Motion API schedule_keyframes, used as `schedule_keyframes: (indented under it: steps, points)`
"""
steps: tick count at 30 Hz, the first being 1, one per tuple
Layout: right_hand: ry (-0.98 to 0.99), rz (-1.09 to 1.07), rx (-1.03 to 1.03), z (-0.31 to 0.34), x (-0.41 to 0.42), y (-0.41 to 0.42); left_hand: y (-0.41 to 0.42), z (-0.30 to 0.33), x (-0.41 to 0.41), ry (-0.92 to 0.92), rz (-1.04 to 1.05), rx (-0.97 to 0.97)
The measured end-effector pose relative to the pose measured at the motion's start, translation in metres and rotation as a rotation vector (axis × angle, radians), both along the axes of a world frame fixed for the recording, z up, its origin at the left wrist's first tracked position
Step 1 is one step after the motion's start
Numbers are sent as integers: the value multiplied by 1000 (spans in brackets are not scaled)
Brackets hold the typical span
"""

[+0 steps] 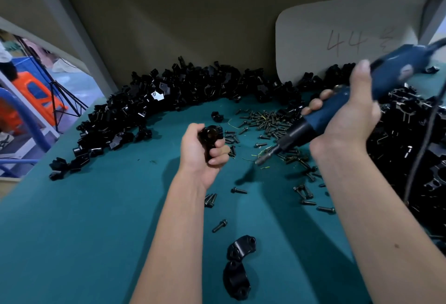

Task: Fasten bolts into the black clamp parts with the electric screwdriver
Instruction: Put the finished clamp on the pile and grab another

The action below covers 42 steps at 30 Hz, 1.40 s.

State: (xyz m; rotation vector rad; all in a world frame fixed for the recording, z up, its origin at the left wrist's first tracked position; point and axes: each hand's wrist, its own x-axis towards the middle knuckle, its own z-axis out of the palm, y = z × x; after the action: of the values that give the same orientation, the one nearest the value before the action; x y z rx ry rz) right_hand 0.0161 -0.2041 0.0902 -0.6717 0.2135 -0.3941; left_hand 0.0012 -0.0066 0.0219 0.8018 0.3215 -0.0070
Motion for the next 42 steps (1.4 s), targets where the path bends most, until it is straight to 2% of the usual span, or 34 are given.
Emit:
schedule_keyframes:
  steps: [4, 10, 14, 17, 20, 25, 27, 29, 31, 35, 39, 40, 42]
  points:
    - [83, 195, -245, -23, 8, 19, 11, -1, -4, -21, -37, -138]
    - [239, 423, -475, -58, 12, 38, 11, 1, -5, -15, -60, -85]
    - [341, 386, -749, -70, 18, 38, 8, -1, -3, 55, 47, -71]
    - [381, 332, -1096, -71, 23, 30, 5, -4, 1, 76, 135, 133]
    - [318, 293, -1213, -65, 24, 24, -2, -4, 4, 48, 187, 308]
    - [220, 74, -1532, -51, 26, 14, -25, 7, 3, -42, 180, 404]
    - [89, 127, -1464, -43, 26, 6, -41, 14, 1, -88, 138, 495]
    - [-42, 344, -1207, -35, 24, -3, -62, 17, -2, -135, 100, 640]
    - [-89, 473, -1086, -28, 27, -20, -86, 15, -7, -173, 108, 759]
    - [-129, 625, -1142, -11, 32, -70, -134, 15, 1, -225, 209, 832]
    - [-70, 487, -1331, 4, 36, -117, -182, 32, 22, -177, 201, 781]
    - [-24, 437, -1376, 9, 39, -128, -193, 35, 27, -192, 195, 827]
    - [91, 372, -1500, 19, 44, -152, -212, 39, 34, -273, 159, 1044]
